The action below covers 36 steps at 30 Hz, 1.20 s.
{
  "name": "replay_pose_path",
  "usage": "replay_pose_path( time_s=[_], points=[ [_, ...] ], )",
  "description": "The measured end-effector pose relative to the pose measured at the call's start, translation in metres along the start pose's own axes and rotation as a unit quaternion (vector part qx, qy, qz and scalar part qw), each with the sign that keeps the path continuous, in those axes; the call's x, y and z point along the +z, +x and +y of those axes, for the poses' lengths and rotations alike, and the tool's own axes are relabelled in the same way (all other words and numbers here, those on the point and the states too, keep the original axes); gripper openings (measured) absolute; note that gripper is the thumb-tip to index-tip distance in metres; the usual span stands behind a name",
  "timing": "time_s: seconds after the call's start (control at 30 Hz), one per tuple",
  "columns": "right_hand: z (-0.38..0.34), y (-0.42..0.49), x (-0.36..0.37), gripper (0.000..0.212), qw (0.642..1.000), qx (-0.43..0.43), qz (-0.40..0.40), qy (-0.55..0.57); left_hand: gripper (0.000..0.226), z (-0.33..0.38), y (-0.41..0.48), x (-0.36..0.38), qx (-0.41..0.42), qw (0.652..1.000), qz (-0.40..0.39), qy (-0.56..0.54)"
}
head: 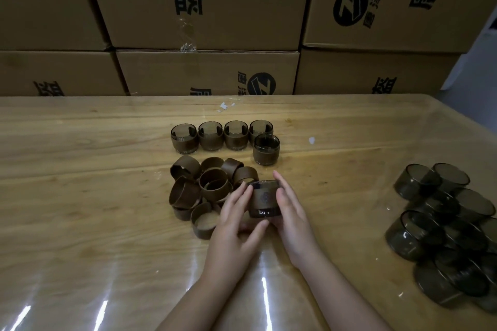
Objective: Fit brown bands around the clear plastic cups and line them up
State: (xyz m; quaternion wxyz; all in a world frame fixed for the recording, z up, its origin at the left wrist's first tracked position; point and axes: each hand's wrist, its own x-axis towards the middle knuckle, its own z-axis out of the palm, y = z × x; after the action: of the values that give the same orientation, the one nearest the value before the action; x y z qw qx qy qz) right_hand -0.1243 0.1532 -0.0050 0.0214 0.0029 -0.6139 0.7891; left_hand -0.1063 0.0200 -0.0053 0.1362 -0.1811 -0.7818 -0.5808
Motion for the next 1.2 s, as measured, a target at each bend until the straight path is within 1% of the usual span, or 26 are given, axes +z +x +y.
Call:
replay_pose_path(
  time_s=[0.13,0.27,0.37,0.43,0.5,0.53,0.57,0.63,0.7,0.8,0.9,0.97,1.07,1.2],
  points=[
    [-0.004,-0.003,-0.003,0.052,0.999,0.014,-0.028,0.019,0.069,0.000,-0.001,-0.001,0.009,1.000,0.013,0.004],
    [-0.007,-0.004,-0.006,0.058,0.998,0.017,-0.024,0.048,0.062,0.006,0.000,-0.003,0.020,1.000,-0.011,-0.002],
    [-0.010,-0.005,-0.010,0.063,0.998,0.013,-0.013,0.062,0.050,0.019,0.008,-0.007,-0.017,0.999,-0.036,-0.008],
    [-0.011,-0.005,-0.015,0.067,0.997,0.013,-0.016,0.074,0.043,0.026,0.019,-0.013,-0.026,0.997,-0.054,0.043],
    [-0.010,-0.006,-0.017,0.070,0.997,0.017,-0.030,0.064,0.032,0.034,0.033,-0.021,-0.027,0.990,-0.099,0.094],
    [-0.009,-0.006,-0.017,0.071,0.998,0.017,-0.037,0.053,0.022,0.039,0.040,-0.026,-0.035,0.986,-0.134,0.091],
    [-0.008,-0.006,-0.017,0.070,0.998,0.013,-0.042,0.044,0.017,0.043,0.046,-0.029,-0.038,0.982,-0.164,0.084],
    [-0.008,-0.005,-0.018,0.069,0.999,0.003,-0.039,0.026,0.021,0.049,0.058,-0.037,-0.033,0.977,-0.194,0.086],
    [-0.010,-0.004,-0.022,0.063,1.000,-0.009,-0.019,0.009,0.021,0.055,0.071,-0.045,-0.040,0.978,-0.189,0.076],
    [-0.015,0.001,-0.031,0.052,0.999,-0.018,0.048,0.003,0.020,0.059,0.096,-0.059,-0.046,0.989,-0.126,0.059],
    [-0.014,0.007,-0.039,0.034,0.994,0.000,0.100,0.050,0.020,0.059,0.127,-0.072,-0.057,0.992,-0.086,0.074],
    [-0.015,0.009,-0.041,0.035,0.992,0.011,0.106,0.069,0.018,0.055,0.147,-0.075,-0.072,0.986,-0.085,0.121],
    [-0.018,0.011,-0.043,0.046,0.994,0.027,0.087,0.056,0.017,0.044,0.167,-0.071,-0.073,0.962,-0.098,0.244],
    [-0.017,0.012,-0.043,0.047,0.998,0.028,0.062,-0.003,0.022,0.025,0.177,-0.056,-0.001,0.911,-0.118,0.395]
  ],
)
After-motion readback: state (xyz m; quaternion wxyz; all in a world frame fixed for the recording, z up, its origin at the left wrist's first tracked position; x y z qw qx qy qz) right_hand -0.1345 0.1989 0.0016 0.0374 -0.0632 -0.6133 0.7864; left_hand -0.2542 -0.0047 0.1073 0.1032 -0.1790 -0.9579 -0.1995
